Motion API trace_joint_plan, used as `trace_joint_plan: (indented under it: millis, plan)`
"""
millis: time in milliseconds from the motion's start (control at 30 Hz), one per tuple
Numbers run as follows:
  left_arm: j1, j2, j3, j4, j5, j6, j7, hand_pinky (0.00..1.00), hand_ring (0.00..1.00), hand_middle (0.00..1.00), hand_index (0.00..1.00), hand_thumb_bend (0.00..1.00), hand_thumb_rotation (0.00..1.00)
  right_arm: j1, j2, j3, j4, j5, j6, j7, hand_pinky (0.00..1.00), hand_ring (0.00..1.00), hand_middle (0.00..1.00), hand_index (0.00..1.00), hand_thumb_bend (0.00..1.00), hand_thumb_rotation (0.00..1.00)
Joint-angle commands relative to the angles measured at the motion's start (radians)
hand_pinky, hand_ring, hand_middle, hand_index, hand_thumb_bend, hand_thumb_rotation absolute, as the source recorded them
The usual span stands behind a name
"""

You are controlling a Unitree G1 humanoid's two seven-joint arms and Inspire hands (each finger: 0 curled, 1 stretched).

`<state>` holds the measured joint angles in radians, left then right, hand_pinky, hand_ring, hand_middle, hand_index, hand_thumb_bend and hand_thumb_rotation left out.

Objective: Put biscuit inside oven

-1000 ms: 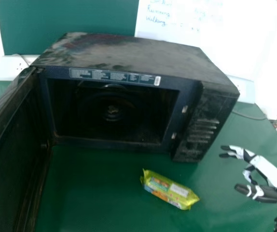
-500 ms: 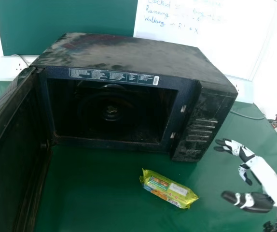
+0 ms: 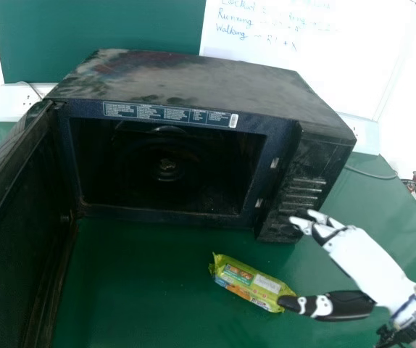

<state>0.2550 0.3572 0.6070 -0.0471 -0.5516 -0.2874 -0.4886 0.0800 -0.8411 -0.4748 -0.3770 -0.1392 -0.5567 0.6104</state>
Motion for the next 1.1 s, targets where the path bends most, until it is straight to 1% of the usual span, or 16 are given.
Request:
trace_joint_plan:
  millis: [0,67,133,200,300,333,400,467,533,600,700,833,1067]
  plan:
    - [0.013,-0.008,-0.003,-0.011,0.003,-0.006,-0.005,0.51,0.68,0.80,0.78,1.00,0.73,-0.014,-0.020,0.015,-0.015,-0.020,0.002,-0.008,0.00,0.90,0.89,1.00,0.97,0.99]
    - [0.013,-0.008,-0.003,-0.013,0.003,-0.006,-0.007,0.50,0.67,0.79,0.78,1.00,0.75,-0.022,-0.017,0.027,-0.028,-0.039,0.015,-0.012,0.00,0.91,0.90,1.00,0.97,1.00]
    - [0.014,-0.009,-0.003,-0.016,0.003,-0.006,-0.006,0.50,0.68,0.80,0.79,1.00,0.77,-0.031,-0.014,0.039,-0.038,-0.063,0.017,-0.019,0.00,0.91,0.88,1.00,0.97,0.99]
    - [0.017,-0.010,-0.004,-0.021,0.006,-0.003,-0.002,0.49,0.67,0.80,0.78,1.00,0.81,-0.043,-0.009,0.054,-0.040,-0.084,0.013,-0.031,0.00,0.90,0.88,1.00,0.97,0.99]
    - [0.019,-0.012,-0.004,-0.025,0.007,-0.003,-0.002,0.48,0.68,0.81,0.80,1.00,0.86,-0.054,-0.017,0.074,-0.055,-0.120,0.029,-0.030,0.00,0.91,0.88,1.00,0.97,0.99]
    - [0.020,-0.011,-0.004,-0.024,0.007,-0.006,-0.005,0.48,0.68,0.81,0.81,1.00,0.85,-0.057,-0.015,0.082,-0.061,-0.128,0.036,-0.030,0.00,0.91,0.88,1.00,0.97,0.99]
    - [0.021,-0.010,-0.004,-0.025,0.006,-0.006,-0.009,0.48,0.68,0.82,0.81,1.00,0.78,-0.063,-0.011,0.097,-0.066,-0.138,0.043,-0.033,0.00,0.91,0.89,1.00,0.96,0.99]
    - [0.022,-0.011,-0.003,-0.026,0.007,-0.005,-0.007,0.49,0.68,0.82,0.82,1.00,0.75,-0.069,-0.012,0.107,-0.071,-0.167,0.041,-0.041,0.00,0.91,0.89,1.00,0.96,0.99]
    - [0.023,-0.013,-0.002,-0.029,0.009,-0.006,-0.003,0.49,0.68,0.82,0.82,1.00,0.80,-0.073,-0.012,0.117,-0.077,-0.197,0.044,-0.046,0.00,0.90,0.89,1.00,0.96,0.98]
    - [0.024,-0.013,-0.001,-0.026,0.005,-0.008,-0.008,0.51,0.69,0.83,0.82,1.00,0.79,-0.073,-0.006,0.125,-0.097,-0.221,0.069,-0.046,0.00,0.89,0.88,1.00,0.96,0.98]
    - [0.025,-0.012,0.000,-0.024,0.000,-0.006,-0.013,0.52,0.69,0.83,0.83,1.00,0.78,-0.073,0.002,0.140,-0.126,-0.263,0.104,-0.047,0.00,0.88,0.88,1.00,0.96,0.97]
    - [0.028,-0.012,0.000,-0.029,0.006,-0.006,-0.010,0.49,0.68,0.83,0.82,1.00,0.75,-0.080,0.021,0.169,-0.139,-0.319,0.123,-0.078,0.00,0.90,0.89,1.00,0.96,0.97]
    - [0.030,-0.014,0.001,-0.031,0.000,-0.006,-0.015,0.49,0.70,0.85,0.83,1.00,0.76,-0.080,0.030,0.199,-0.157,-0.381,0.163,-0.095,0.00,0.91,0.88,1.00,0.96,0.97]
